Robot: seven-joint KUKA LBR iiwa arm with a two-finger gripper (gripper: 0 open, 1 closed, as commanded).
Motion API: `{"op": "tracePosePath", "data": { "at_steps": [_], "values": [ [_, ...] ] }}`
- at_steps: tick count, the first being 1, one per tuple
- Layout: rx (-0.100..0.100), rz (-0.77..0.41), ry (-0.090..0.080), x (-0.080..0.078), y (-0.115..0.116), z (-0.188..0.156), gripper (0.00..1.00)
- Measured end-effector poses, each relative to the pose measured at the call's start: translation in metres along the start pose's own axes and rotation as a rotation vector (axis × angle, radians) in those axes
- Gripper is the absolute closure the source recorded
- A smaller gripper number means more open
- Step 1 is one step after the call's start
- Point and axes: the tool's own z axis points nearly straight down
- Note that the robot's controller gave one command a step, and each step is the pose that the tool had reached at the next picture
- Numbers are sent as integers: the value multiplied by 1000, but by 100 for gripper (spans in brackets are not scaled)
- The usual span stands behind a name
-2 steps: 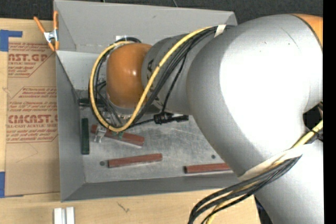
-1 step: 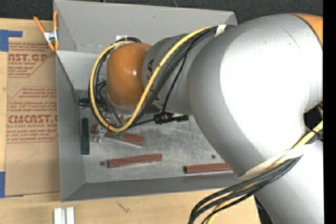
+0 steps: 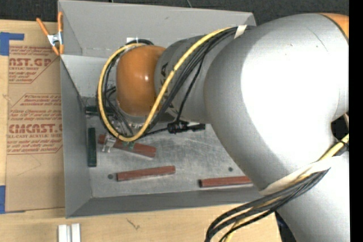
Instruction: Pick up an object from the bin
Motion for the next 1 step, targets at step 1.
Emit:
{"op": "tracePosePath", "data": {
  "at_steps": [1],
  "values": [
    [9, -1, 10, 0, -1, -6, 100]
  ]
}}
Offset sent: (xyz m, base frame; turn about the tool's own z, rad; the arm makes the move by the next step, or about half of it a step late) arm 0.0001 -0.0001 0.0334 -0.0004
